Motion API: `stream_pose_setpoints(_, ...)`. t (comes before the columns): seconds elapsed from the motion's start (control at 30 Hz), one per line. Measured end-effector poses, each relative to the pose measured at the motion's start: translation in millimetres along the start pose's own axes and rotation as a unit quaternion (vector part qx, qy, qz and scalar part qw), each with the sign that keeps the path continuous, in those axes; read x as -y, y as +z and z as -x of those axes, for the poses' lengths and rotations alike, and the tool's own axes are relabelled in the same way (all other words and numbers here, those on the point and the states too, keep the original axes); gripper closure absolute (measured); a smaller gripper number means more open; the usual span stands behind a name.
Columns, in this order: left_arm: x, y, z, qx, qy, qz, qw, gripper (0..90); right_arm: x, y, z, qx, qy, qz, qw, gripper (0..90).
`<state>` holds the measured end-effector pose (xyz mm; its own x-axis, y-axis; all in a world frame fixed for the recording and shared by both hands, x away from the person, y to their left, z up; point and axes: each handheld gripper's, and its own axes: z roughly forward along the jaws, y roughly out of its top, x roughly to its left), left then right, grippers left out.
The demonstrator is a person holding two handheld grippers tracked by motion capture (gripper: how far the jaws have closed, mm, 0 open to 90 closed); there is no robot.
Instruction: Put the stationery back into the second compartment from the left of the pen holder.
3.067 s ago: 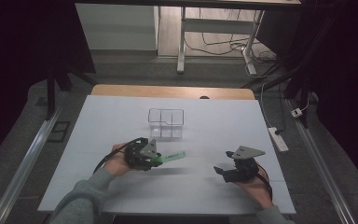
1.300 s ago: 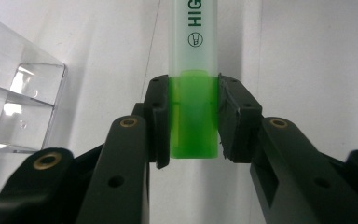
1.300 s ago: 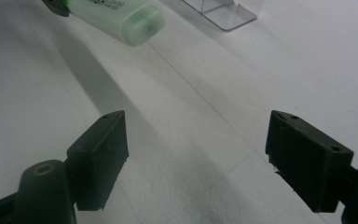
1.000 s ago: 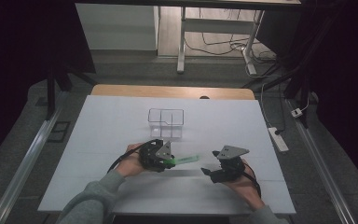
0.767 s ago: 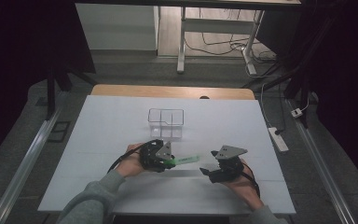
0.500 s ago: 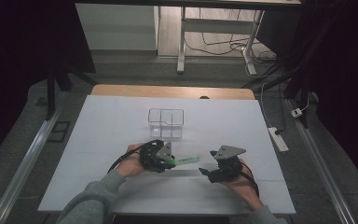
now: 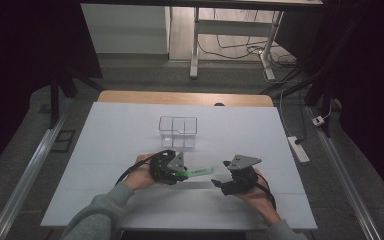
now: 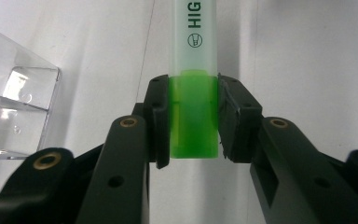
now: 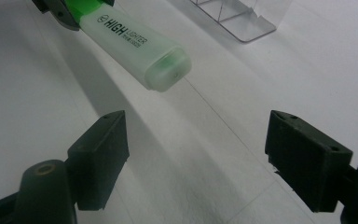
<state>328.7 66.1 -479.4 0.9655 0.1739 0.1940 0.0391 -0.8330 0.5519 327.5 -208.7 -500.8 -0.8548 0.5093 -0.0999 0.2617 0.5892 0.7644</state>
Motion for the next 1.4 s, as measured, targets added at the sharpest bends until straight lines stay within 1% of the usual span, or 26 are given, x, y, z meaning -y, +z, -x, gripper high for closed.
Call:
stream_pose_setpoints(0.13,0.1,0.3,0.2,0.0,0.0,0.0,1.0,66.5,-1.3,0.6,-0.2,-0.001,-0.004,-0.001,1.0,21.0)
stream_pose_setpoints(0.2,0.3,0.3,0.1,0.0,-0.001,0.0,1.0,66.6,-2.3,1.7,-0.9,-0.005,-0.002,0.002,1.0,21.4)
stream_pose_setpoints(0.23,0.3,0.1,-0.1,0.0,-0.001,0.0,1.0,66.6,-3.0,1.2,-1.0,-0.005,-0.004,-0.003,1.0,21.8)
stream_pose_setpoints(0.3,0.4,-0.4,-0.1,-0.001,-0.001,0.001,1.0,66.6,-3.6,1.2,-1.4,-0.006,-0.004,-0.002,1.0,22.1)
stream_pose_setpoints(0.33,0.4,-0.7,0.1,-0.001,-0.002,0.001,1.0,66.6,-4.2,1.5,-2.0,-0.009,-0.002,0.001,1.0,22.3)
stream_pose_setpoints(0.4,0.2,-0.8,0.4,-0.001,0.0,0.002,1.0,66.6,-6.9,2.2,-4.0,-0.01,-0.01,0.001,0.9999,22.3)
stream_pose_setpoints(0.5,0.0,-0.4,0.8,0.0,-0.001,0.001,1.0,66.6,-10.3,4.2,-6.6,-0.007,-0.018,-0.005,0.9998,22.2)
stream_pose_setpoints(0.57,-0.5,0.4,1.1,0.001,0.001,0.0,1.0,66.6,-12.6,6.1,-8.2,-0.009,-0.025,-0.005,0.9996,22.1)
stream_pose_setpoints(0.63,-0.8,0.9,1.3,0.001,0.001,-0.001,1.0,66.6,-14.0,6.8,-9.2,-0.009,-0.027,-0.005,0.9996,22.1)
stream_pose_setpoints(0.7,-1.2,2.2,2.1,0.001,0.001,-0.002,1.0,66.6,-18.5,8.6,-11.5,-0.01,-0.037,-0.004,0.9993,22.0)
stream_pose_setpoints(0.73,-1.6,3.0,2.6,0.002,0.001,-0.004,1.0,66.6,-18.5,8.6,-11.5,-0.01,-0.037,-0.004,0.9993,22.0)
stream_pose_setpoints(0.77,-2.0,3.8,2.9,0.002,0.004,-0.005,1.0,66.6,-22.2,9.3,-13.5,-0.013,-0.044,-0.008,0.9989,21.9)
stream_pose_setpoints(0.83,-2.8,6.6,4.5,0.0,0.006,-0.013,0.9999,66.6,-25.7,10.9,-15.5,-0.018,-0.052,-0.013,0.9984,21.7)
stream_pose_setpoints(0.93,-3.3,8.1,5.2,0.002,0.006,-0.015,0.9999,66.6,-30.4,14.3,-19.0,-0.018,-0.064,-0.02,0.9976,22.5)
stream_pose_setpoints(0.97,-3.5,8.7,5.4,0.003,0.007,-0.016,0.9999,66.6,-31.8,15.3,-18.9,-0.018,-0.073,-0.025,0.9969,22.8)
stream_pose_setpoints(1.07,-4.2,10.4,6.1,0.004,0.008,-0.019,0.9998,66.5,-35.1,19.8,-22.4,-0.02,-0.086,-0.039,0.9953,24.9)
stream_pose_setpoints(1.1,-4.3,10.8,6.3,0.005,0.008,-0.019,0.9998,66.6,-36.3,21.7,-23.5,-0.021,-0.092,-0.048,0.9944,26.5)
stream_pose_setpoints(1.13,-4.5,10.7,5.9,0.006,0.014,-0.023,0.9996,66.6,-37.8,23.3,-24.8,-0.025,-0.1,-0.058,0.993,28.1)
stream_pose_setpoints(1.17,-4.7,10.9,5.9,0.006,0.015,-0.024,0.9996,66.5,-39.1,24.8,-27.0,-0.03,-0.105,-0.065,0.9919,29.4)
stream_pose_setpoints(1.2,-4.6,11.8,7.1,0.007,0.008,-0.019,0.9998,66.5,-40.3,26.1,-29.1,-0.029,-0.113,-0.071,0.9906,31.4)
stream_pose_setpoints(1.23,-5.0,11.3,6.5,0.008,0.016,-0.025,0.9995,66.5,-40.3,26.1,-29.1,-0.029,-0.113,-0.071,0.9906,31.4)
stream_pose_setpoints(1.27,-5.3,11.2,6.6,0.009,0.02,-0.027,0.9994,66.5,-42.7,29.0,-33.1,-0.025,-0.128,-0.086,0.9877,35.4)
stream_pose_setpoints(1.3,-5.3,11.2,6.6,0.009,0.02,-0.027,0.9994,66.5,-43.5,30.9,-34.1,-0.028,-0.14,-0.09,0.9857,38.3)
stream_pose_setpoints(1.33,-5.4,11.1,6.6,0.009,0.022,-0.028,0.9993,66.5,-43.5,30.9,-34.1,-0.028,-0.14,-0.09,0.9857,38.3)
stream_pose_setpoints(1.37,-5.5,11.2,6.9,0.01,0.022,-0.028,0.9993,66.5,-44.6,33.2,-36.9,-0.029,-0.153,-0.102,0.9825,45.7)
stream_pose_setpoints(1.4,-5.5,11.1,7.0,0.011,0.024,-0.029,0.9992,66.5,-45.0,34.5,-38.4,-0.033,-0.155,-0.106,0.9816,48.5)
